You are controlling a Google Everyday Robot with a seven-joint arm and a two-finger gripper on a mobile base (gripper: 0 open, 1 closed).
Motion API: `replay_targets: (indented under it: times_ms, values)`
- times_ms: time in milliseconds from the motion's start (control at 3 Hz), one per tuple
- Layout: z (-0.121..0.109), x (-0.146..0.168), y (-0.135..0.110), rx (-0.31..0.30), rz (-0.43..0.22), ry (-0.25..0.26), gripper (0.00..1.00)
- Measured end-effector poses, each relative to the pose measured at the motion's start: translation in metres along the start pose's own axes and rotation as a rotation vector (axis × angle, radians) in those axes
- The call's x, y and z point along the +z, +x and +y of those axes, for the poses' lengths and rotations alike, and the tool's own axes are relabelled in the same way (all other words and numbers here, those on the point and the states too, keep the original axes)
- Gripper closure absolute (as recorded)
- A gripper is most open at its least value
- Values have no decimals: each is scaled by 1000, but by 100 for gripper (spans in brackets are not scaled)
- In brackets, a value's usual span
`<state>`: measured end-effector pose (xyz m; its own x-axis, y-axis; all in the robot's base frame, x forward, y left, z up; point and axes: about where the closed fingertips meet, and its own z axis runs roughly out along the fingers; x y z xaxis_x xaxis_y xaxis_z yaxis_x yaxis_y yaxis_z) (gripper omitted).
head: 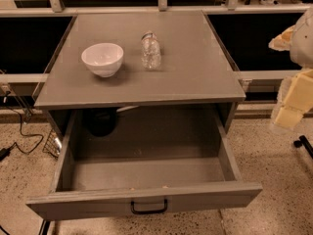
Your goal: Close top drawer
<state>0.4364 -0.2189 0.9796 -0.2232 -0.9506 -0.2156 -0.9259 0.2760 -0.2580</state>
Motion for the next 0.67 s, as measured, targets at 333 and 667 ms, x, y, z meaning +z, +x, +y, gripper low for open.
replay_targets:
  times_ms: [333,667]
  values:
    - [1,-4,3,6,-9,12,0]
    - [3,-6,7,10,-23,24,16]
